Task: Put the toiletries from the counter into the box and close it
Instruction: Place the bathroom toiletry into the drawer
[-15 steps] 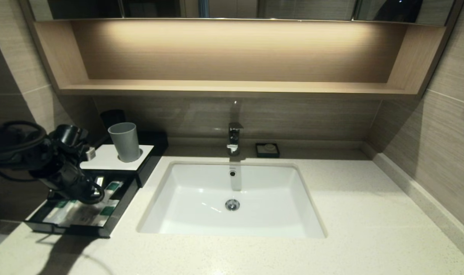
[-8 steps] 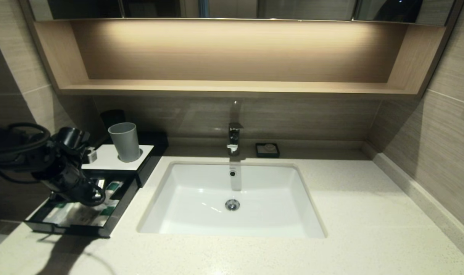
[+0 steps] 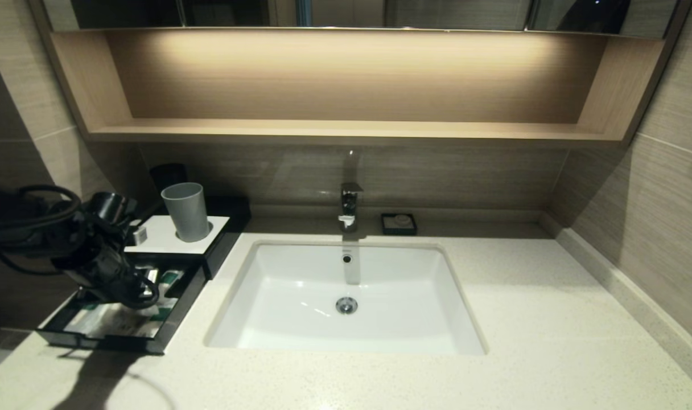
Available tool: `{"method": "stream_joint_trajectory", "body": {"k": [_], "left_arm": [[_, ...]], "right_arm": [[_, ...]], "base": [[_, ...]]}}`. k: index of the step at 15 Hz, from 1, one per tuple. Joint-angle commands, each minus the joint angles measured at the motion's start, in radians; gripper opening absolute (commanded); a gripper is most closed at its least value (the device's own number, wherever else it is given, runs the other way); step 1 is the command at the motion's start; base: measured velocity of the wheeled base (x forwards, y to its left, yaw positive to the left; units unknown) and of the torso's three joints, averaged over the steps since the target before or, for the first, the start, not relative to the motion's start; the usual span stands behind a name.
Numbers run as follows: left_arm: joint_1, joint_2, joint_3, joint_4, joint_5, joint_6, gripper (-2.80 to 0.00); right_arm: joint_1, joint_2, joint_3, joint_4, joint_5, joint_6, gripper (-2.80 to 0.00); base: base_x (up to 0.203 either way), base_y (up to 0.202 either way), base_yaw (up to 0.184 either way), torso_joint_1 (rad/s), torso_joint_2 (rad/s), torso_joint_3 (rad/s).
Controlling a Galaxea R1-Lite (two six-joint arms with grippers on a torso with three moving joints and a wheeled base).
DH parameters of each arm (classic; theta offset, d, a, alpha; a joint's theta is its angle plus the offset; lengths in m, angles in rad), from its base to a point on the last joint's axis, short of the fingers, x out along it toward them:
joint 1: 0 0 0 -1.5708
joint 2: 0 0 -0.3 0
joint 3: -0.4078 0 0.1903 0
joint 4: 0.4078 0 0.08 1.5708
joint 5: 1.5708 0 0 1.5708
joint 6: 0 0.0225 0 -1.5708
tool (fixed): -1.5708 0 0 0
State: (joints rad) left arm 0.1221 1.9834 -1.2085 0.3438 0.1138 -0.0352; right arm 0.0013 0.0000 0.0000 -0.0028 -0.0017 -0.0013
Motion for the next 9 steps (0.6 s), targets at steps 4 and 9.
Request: {"method": "stream_joint_trajectory", "body": {"k": [4,9], "left_arm": [[0.0,-0.025,0.002,0.003,0.0,-0.002,-2.8],[-0.006,-0.183,0.007,0.018,0.0,-0.004,-2.8]], "right_arm": [[0.0,-0.002,0.002,0.0,0.0,0.0,-2.8],[0.0,-0.002,0.002,0.0,0.0,0.0,-2.8]], "base": [[0.0,0.0,0.0,0.0,0.0,0.0],[0.0,0.0,0.0,0.0,0.0,0.0]]}}
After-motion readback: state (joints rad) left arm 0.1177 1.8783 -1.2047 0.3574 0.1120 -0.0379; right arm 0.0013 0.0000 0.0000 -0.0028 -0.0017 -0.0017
